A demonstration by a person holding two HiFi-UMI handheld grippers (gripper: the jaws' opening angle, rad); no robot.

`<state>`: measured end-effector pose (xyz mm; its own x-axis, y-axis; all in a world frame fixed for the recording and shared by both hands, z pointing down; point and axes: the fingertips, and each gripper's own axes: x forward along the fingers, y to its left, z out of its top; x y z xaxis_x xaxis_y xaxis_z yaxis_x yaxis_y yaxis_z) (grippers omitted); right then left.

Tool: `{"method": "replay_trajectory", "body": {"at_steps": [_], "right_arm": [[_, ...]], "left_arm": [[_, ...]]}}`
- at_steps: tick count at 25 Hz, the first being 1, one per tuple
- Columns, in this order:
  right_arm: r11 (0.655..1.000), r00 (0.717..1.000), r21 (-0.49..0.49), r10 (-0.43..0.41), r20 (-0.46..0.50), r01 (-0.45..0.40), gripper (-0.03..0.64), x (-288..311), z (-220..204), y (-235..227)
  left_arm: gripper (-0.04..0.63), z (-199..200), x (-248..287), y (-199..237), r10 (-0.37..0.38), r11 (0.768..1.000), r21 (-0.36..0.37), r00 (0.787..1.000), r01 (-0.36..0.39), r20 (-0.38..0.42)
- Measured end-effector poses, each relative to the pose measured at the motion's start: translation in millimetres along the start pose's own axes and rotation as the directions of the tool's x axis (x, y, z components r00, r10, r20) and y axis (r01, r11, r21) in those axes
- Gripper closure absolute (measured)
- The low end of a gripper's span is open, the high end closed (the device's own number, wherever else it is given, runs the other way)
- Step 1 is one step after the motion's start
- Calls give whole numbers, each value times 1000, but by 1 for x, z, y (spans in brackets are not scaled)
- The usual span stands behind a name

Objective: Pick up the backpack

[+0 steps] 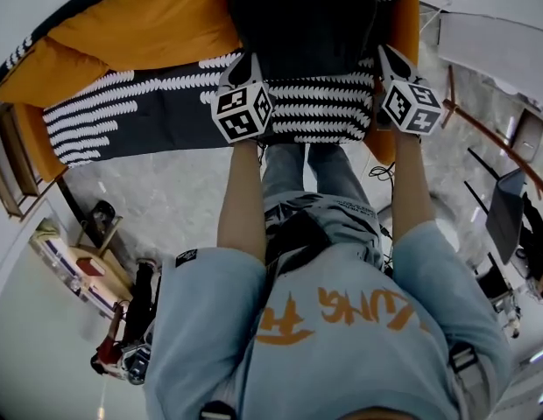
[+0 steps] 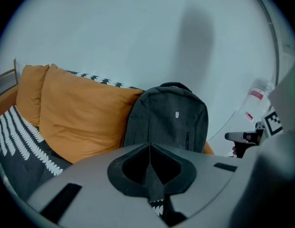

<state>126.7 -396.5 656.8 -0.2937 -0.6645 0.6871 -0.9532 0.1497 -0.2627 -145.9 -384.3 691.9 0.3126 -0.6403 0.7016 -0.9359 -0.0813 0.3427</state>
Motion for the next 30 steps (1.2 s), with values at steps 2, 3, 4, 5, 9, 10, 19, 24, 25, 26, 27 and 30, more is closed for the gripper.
{"method": "replay_trajectory", "body": {"at_steps": [2,3,4,5,9,10,19,24,25,26,27,30], "right_arm": [[1000,1000,11,-6,5,6,618,12,2,1],[1000,1000,17,-9,8,9,618,18,3,2],[1000,1000,20,-13,10,13,618,24,4,3],[1000,1000,21,-16,11,16,617,29,6,4],[1000,1000,29,-4,-4,4,518,52,5,2],[1000,1000,26,-5,-12,6,512,57,4,-1],[1000,997,19,3,-78,-1,434,93,-2,-32],[1000,994,19,9,-107,-7,428,115,-4,-25],[1000,994,26,9,-112,-7,428,116,-4,-22],[999,993,36,9,-114,-5,430,117,-4,-21],[999,993,47,9,-114,-4,440,118,-3,-19],[998,993,56,21,-112,-15,457,128,-2,-10]], "left_arm": [[571,7,9,9,-24,1000,4,1000,24,-4],[571,11,12,15,-29,1000,9,1000,29,-5],[571,14,16,22,-28,1000,12,1000,28,-6],[571,18,20,29,-24,1000,13,1000,25,-7],[548,25,39,51,-17,1000,9,1000,17,-8],[499,25,45,53,-25,1000,8,1000,25,-12],[410,31,94,57,-20,1000,17,999,21,-50],[387,31,109,74,-43,999,4,997,43,-69],[387,30,108,76,-49,999,2,997,49,-67],[387,30,107,77,-57,998,1,996,57,-62],[387,30,107,79,-65,998,-1,996,65,-55],[385,32,110,87,-73,997,0,996,73,-46]]}}
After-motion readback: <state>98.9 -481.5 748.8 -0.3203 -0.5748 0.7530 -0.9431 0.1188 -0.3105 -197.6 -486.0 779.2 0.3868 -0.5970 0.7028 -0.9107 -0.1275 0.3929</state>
